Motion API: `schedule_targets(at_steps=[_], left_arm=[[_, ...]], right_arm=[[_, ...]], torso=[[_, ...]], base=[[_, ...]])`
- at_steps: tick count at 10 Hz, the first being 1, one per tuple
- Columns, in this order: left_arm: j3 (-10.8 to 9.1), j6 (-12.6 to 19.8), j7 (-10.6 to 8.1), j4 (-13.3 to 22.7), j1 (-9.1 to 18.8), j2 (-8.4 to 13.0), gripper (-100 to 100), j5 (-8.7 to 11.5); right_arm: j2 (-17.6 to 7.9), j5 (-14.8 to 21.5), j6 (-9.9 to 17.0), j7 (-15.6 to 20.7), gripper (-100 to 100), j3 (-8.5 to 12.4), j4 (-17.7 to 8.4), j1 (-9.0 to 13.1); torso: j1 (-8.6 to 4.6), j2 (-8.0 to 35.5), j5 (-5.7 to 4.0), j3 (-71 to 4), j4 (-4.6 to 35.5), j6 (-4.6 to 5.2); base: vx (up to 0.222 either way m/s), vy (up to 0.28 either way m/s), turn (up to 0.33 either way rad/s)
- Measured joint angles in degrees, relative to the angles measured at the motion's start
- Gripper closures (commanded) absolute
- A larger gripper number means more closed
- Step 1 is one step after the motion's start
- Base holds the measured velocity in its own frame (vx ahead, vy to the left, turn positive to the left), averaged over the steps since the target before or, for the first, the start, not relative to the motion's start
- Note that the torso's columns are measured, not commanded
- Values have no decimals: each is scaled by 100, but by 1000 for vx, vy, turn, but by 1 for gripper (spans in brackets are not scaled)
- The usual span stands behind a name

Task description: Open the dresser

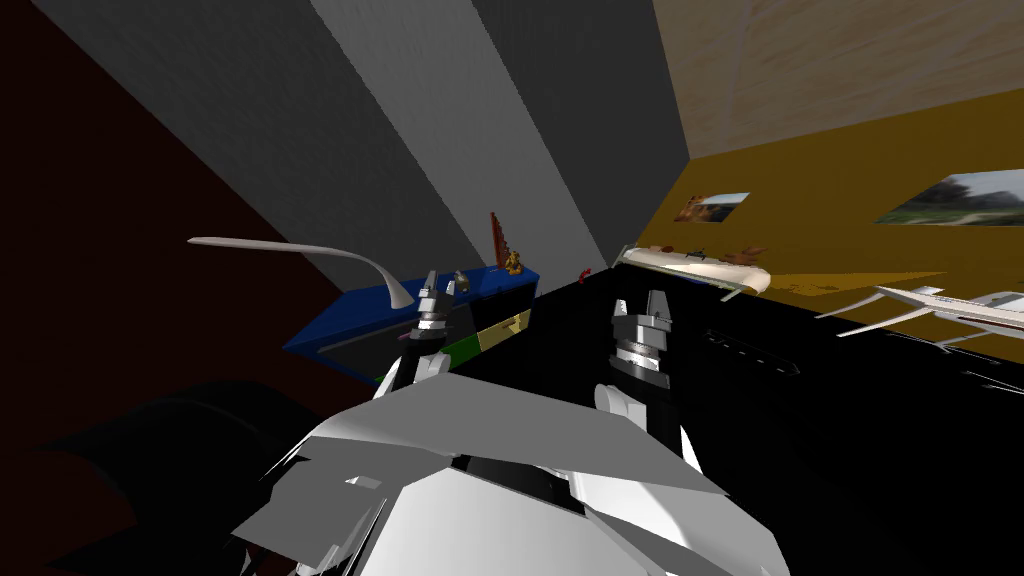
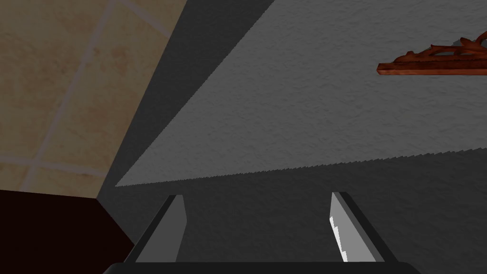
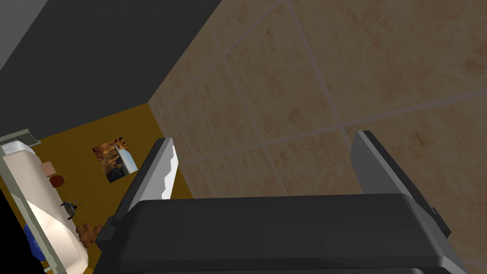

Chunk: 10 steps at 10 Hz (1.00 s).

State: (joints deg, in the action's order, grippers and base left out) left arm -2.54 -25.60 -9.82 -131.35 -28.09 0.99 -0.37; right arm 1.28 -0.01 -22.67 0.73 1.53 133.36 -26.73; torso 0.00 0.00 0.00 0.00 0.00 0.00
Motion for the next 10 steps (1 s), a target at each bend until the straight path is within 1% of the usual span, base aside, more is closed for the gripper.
schedule_targets(at_steps=[1,2,9,10], left_arm=[[0,0,0,0,0,0,0,0],[0,0,0,0,0,0,0,0],[0,-1,0,-2,0,0,0,0],[0,-1,0,-2,0,0,-100,0]], right_arm=[[0,0,0,0,0,0,0,0],[0,0,0,0,0,0,0,0],[0,0,-1,0,0,0,2,0],[0,0,-1,0,0,0,2,0]], torso=[[0,232,0,-467,235,0],[0,597,0,-1200,600,0],[0,3539,0,-7073,3537,0],[0,3962,0,-7919,3960,0]], base=[[0,0,0],[0,0,0],[0,0,0],[25,-13,20]])
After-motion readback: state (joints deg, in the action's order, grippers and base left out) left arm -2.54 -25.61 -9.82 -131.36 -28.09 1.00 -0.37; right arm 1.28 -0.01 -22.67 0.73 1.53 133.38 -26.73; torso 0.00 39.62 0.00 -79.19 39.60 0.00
